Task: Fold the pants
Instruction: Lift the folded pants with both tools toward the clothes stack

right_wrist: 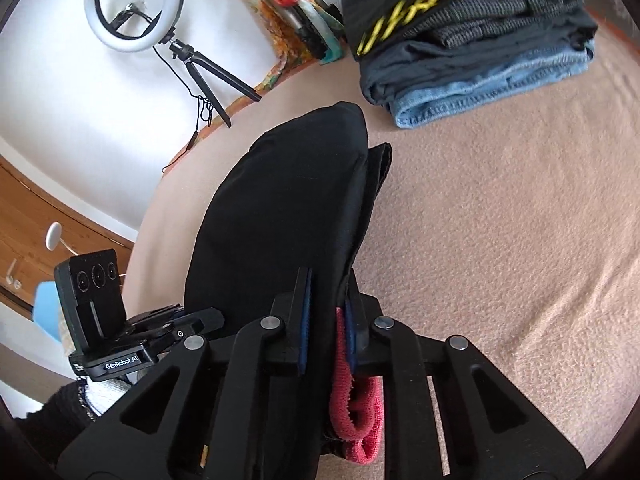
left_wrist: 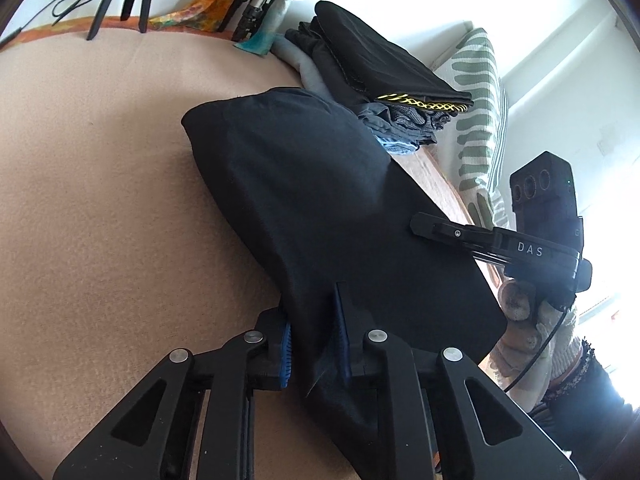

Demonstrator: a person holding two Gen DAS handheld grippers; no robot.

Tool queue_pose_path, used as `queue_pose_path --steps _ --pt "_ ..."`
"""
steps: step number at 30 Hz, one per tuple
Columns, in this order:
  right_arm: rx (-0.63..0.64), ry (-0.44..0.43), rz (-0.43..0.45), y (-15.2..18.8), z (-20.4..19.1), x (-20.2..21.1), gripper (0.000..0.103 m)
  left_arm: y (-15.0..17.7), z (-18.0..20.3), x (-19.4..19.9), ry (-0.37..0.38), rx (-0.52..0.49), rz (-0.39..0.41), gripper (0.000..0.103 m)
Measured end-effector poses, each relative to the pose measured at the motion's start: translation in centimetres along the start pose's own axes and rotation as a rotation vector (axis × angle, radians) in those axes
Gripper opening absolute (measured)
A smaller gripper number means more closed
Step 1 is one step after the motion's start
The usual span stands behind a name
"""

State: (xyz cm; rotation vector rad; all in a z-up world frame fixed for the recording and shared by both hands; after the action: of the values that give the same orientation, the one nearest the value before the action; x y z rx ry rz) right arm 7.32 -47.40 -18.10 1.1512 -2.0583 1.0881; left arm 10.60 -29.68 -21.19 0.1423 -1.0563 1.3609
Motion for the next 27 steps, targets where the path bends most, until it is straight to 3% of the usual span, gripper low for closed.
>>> queue_pose_path --steps 3,16,27 --pt "0.061 0.052 0.031 -0.1 -1.7 1.0 0.013 -0.2 0.3 0.7 -0.008 -0.028 0.022 0.012" --pt "0.164 0.085 0.130 -0.8 -5.9 4.1 0.012 -2.2 2.1 4.9 -0.014 -0.098 0.135 0.010" --pt "0.189 0.122 0.246 -4.8 -6.0 10.4 0.012 -7.6 7.8 5.4 0.006 -0.221 0.208 0.010"
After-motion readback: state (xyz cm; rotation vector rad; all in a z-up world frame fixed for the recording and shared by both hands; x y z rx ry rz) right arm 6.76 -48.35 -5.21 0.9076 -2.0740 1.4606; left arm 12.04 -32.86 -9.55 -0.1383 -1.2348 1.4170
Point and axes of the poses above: each gripper's, at about its wrist camera, not at the fingertips, and x roughly against the way its jaws point, z to its right, y to its underside, the point moved 6 cm from there along -x, roughly the way its jaws point, and after that the axes turned 2 degrees about -z, right-handed, at the moved point
